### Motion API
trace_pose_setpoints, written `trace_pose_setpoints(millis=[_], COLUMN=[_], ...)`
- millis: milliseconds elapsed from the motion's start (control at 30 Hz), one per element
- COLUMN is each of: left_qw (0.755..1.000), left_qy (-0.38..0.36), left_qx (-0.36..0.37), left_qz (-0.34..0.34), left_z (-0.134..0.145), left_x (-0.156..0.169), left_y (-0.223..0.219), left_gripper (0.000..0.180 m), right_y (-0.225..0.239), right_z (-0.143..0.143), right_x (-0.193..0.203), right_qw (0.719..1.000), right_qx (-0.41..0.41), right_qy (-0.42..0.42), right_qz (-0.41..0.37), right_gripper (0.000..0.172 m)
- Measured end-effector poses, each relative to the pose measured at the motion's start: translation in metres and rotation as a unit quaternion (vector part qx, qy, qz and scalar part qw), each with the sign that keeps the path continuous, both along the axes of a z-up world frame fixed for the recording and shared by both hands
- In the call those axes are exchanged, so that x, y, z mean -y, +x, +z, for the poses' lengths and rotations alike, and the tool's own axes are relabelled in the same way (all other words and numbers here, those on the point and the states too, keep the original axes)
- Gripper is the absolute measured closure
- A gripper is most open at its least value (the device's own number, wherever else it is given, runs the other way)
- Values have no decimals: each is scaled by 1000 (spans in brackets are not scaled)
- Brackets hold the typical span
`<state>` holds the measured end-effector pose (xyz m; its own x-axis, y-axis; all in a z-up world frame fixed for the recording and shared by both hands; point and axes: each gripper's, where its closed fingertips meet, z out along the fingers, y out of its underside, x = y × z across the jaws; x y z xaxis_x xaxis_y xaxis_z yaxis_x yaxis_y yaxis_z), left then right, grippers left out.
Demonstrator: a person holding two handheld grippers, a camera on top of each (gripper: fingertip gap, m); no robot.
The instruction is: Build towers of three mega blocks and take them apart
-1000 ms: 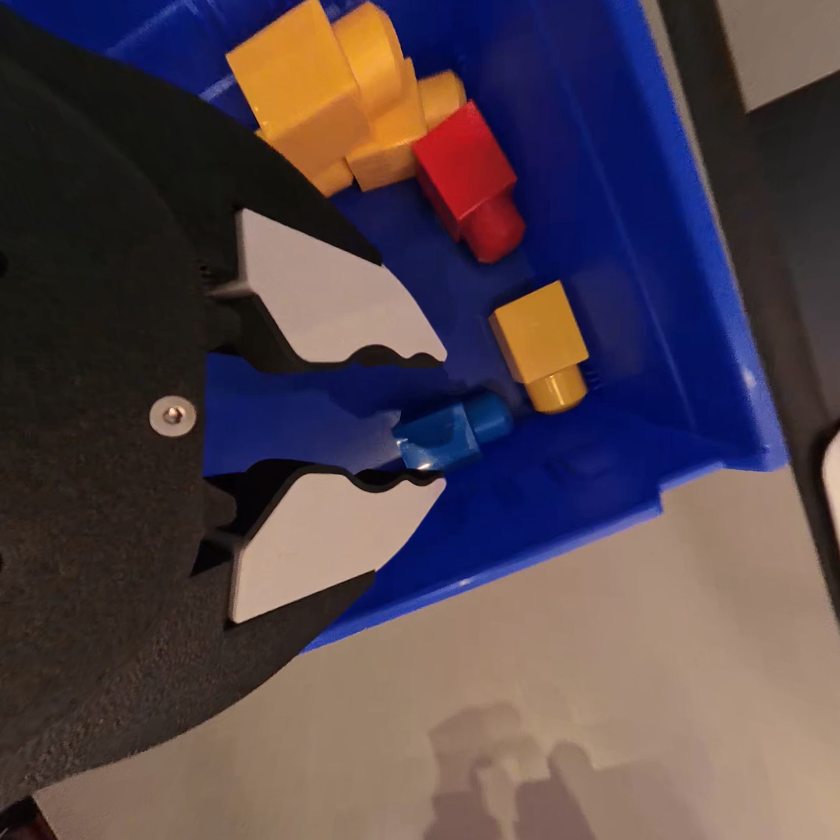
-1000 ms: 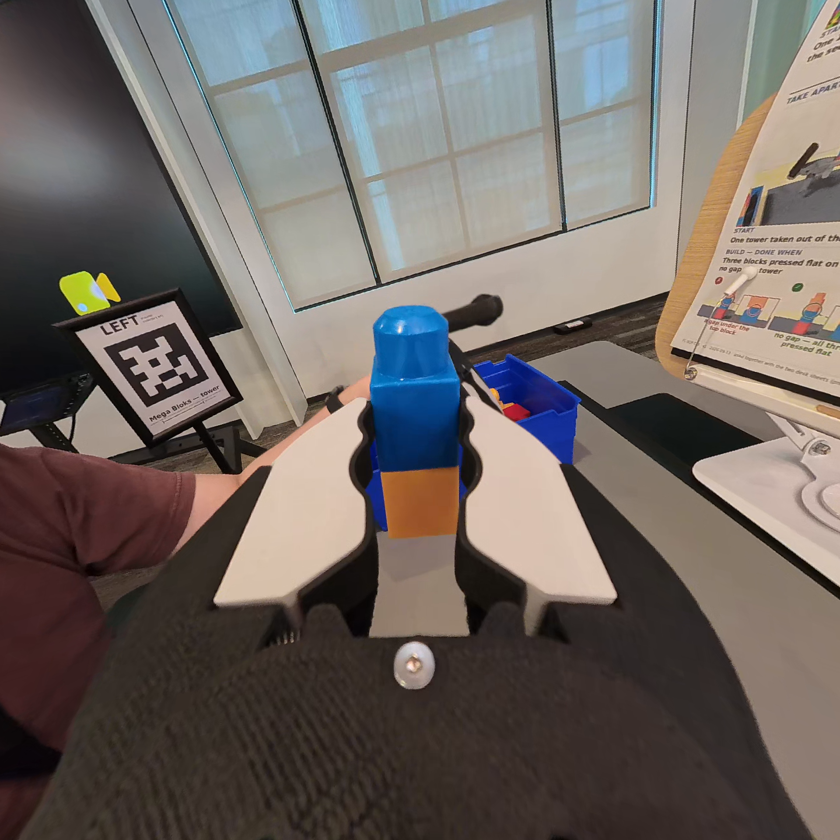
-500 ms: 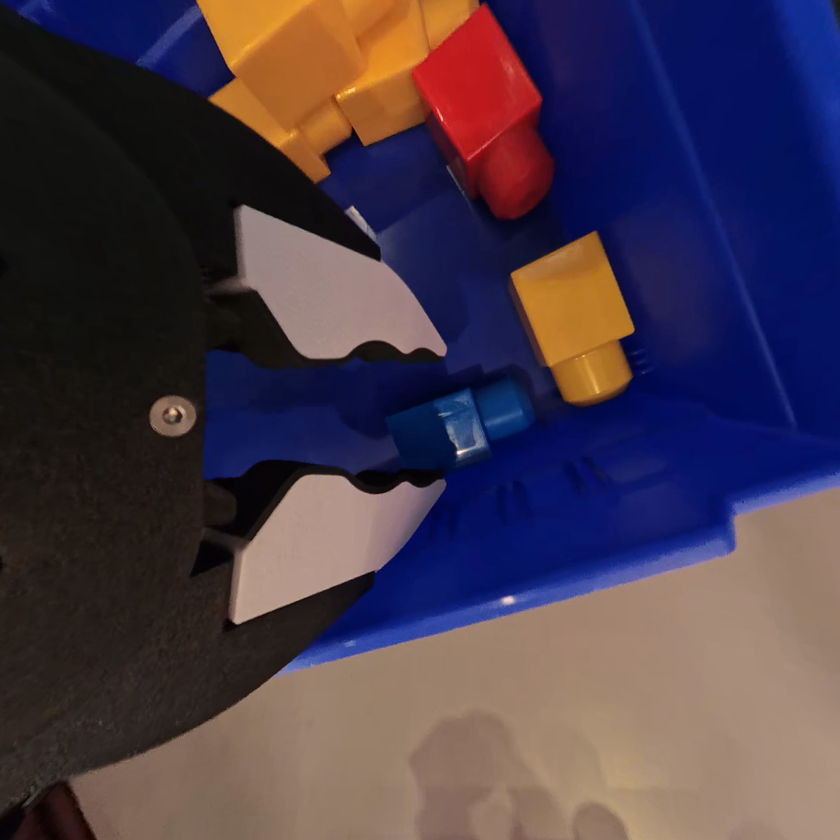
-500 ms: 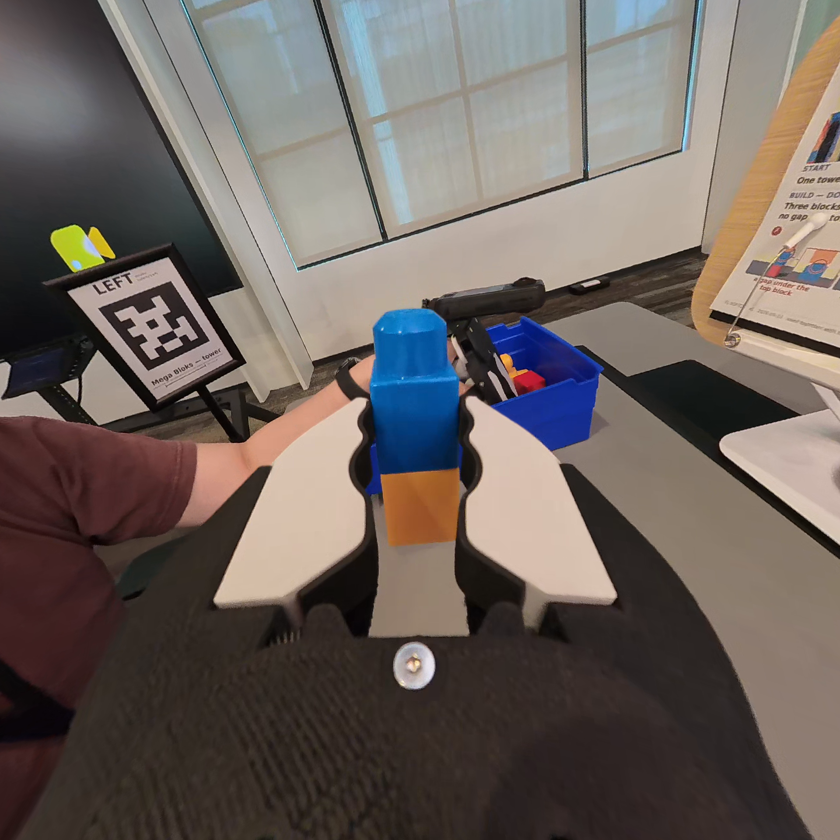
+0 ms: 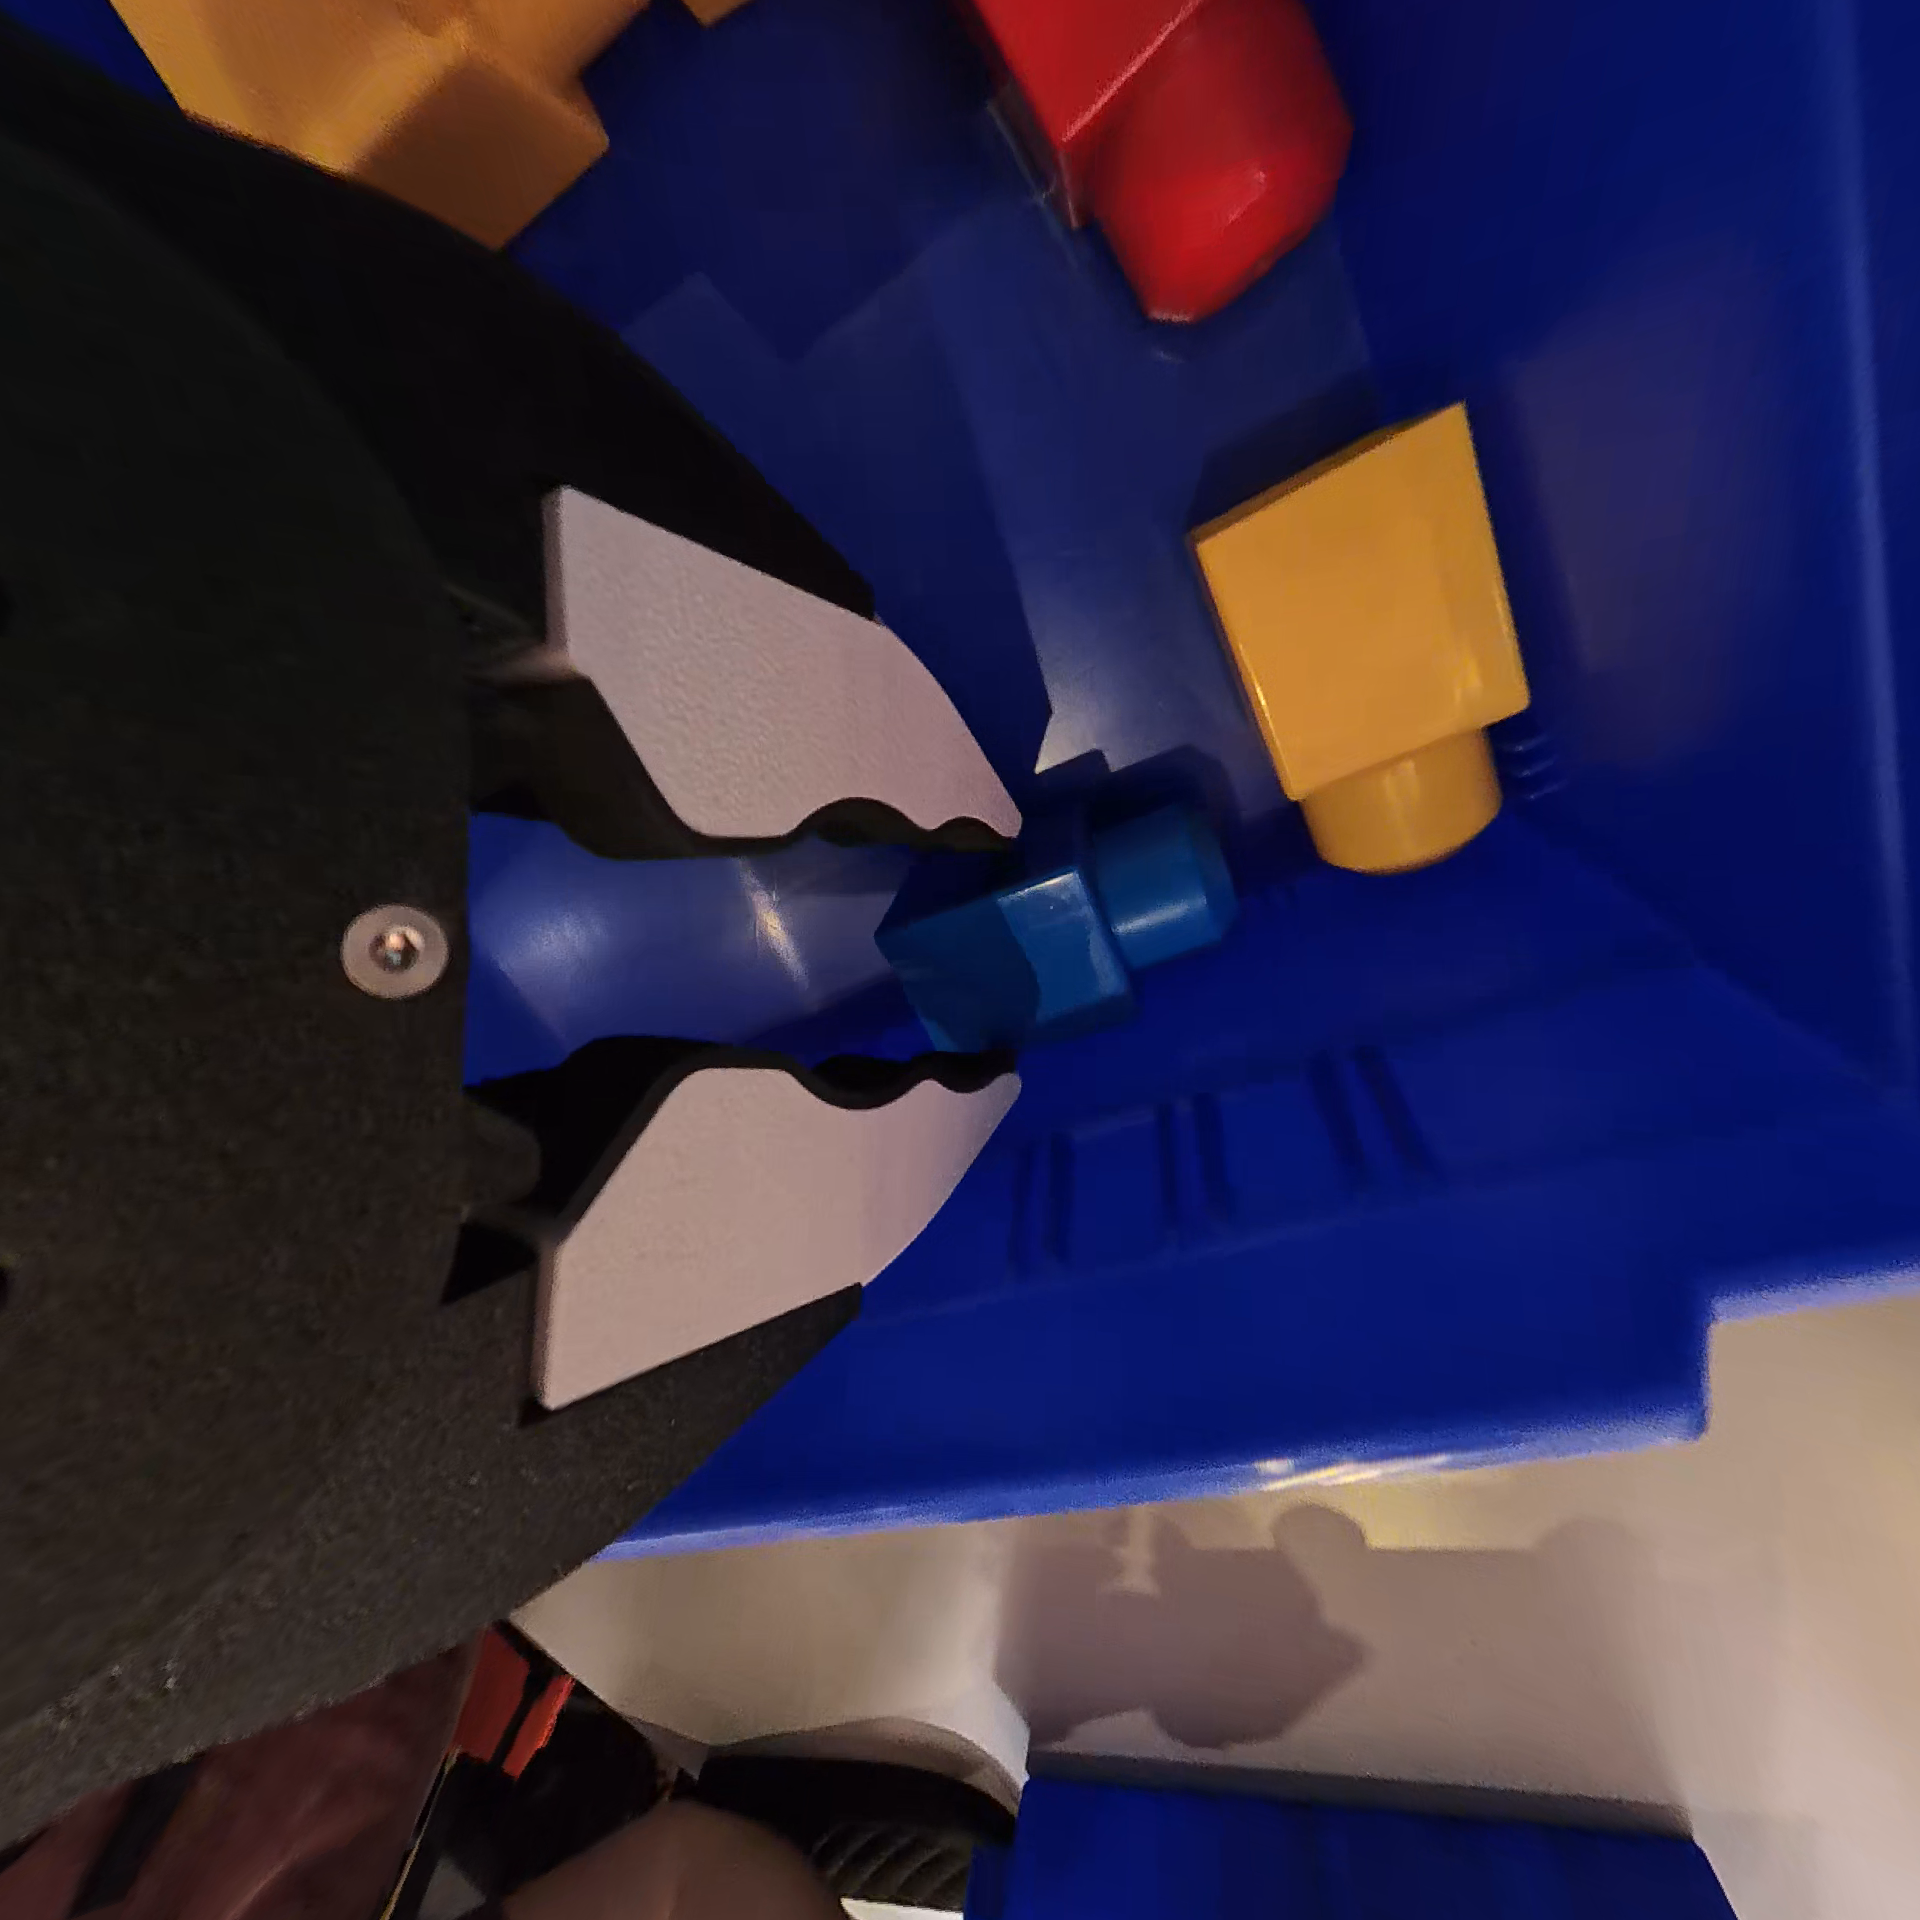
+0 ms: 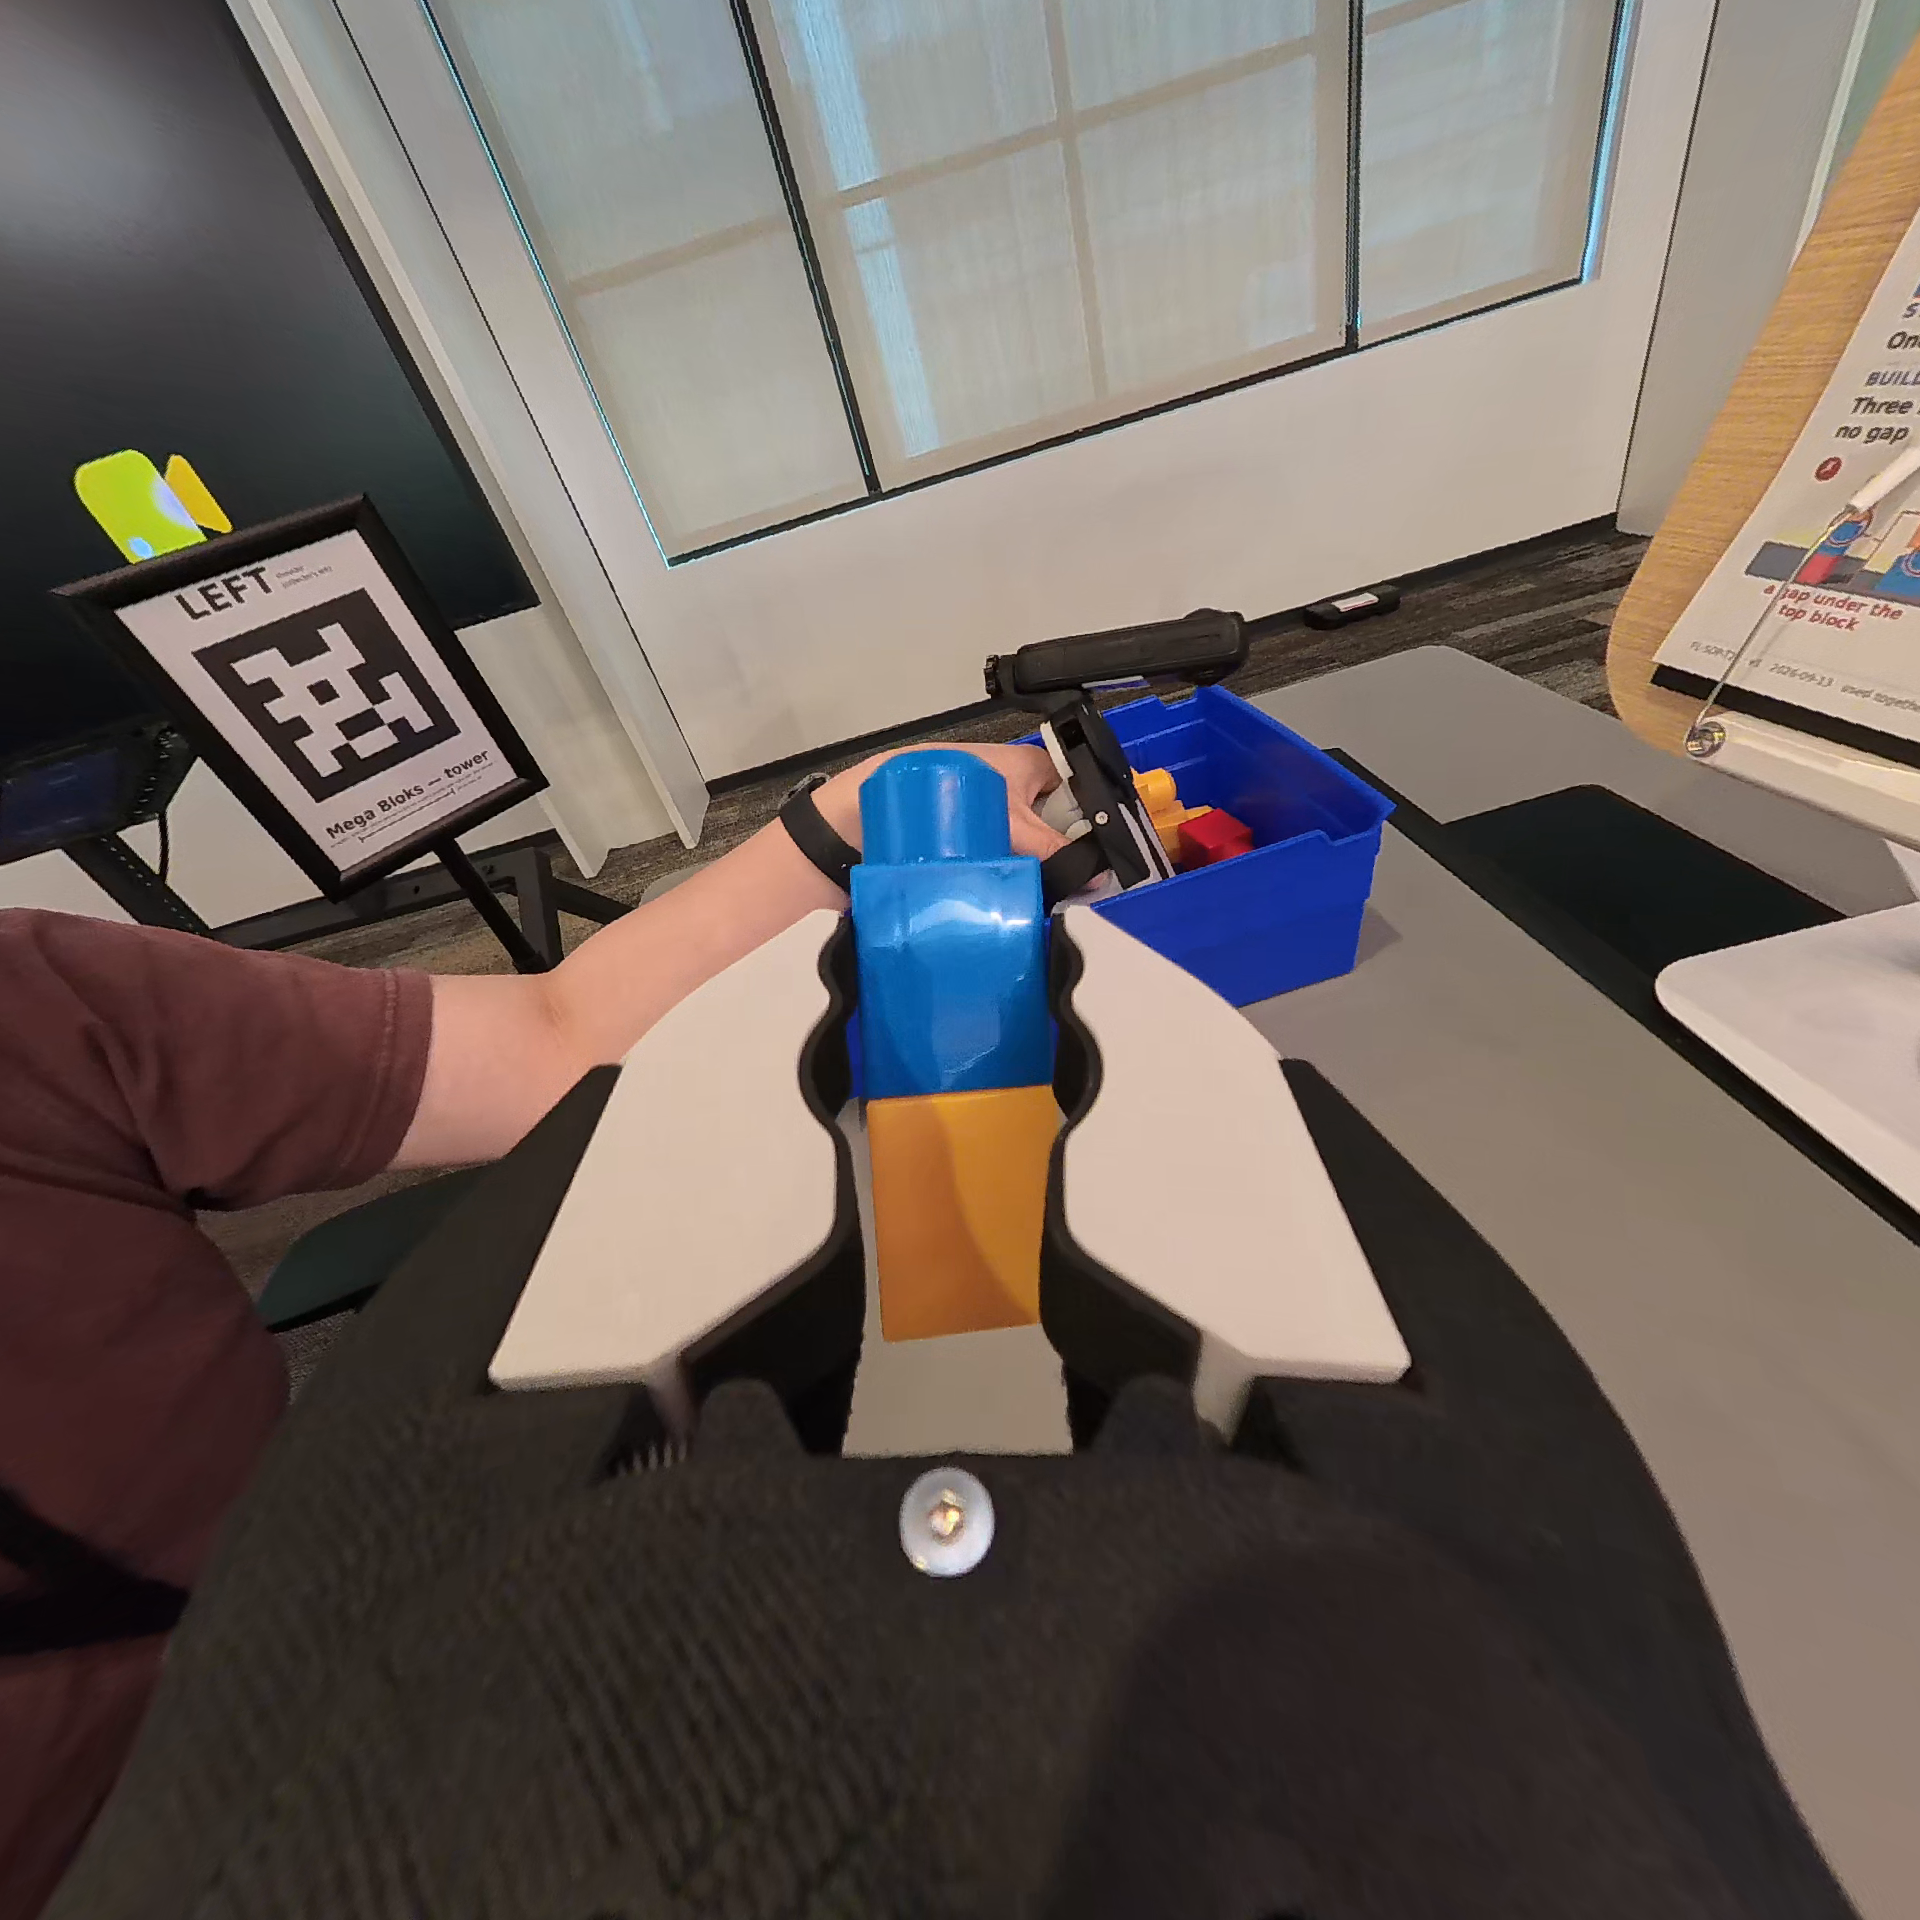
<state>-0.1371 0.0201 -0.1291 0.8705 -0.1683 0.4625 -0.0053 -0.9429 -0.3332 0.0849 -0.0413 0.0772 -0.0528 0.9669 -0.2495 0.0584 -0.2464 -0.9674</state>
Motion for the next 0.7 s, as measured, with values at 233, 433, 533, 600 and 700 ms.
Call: trace_pose_setpoints(millis=[233,433,533,600,700], left_qw=[1000,999,999,999,997], left_qy=[-18,-33,-20,-15,-12], left_qx=[8,-5,-16,-26,-72], left_qz=[-23,-19,-19,-23,-25], left_z=[0,1,3,4,2], left_x=[10,19,15,13,10], left_y=[-2,-15,-18,-14,-14], left_gripper=[146,147,147,147,142], right_y=[-2,-2,-2,-3,-3], right_z=[0,0,-1,-1,-1], right_x=[3,5,4,4,4], right_qw=[1000,1000,1000,1000,1000], right_qx=[5,4,6,6,7], right_qy=[7,8,8,7,8], right_qz=[3,6,6,6,6], right_gripper=[136,136,136,136,136])
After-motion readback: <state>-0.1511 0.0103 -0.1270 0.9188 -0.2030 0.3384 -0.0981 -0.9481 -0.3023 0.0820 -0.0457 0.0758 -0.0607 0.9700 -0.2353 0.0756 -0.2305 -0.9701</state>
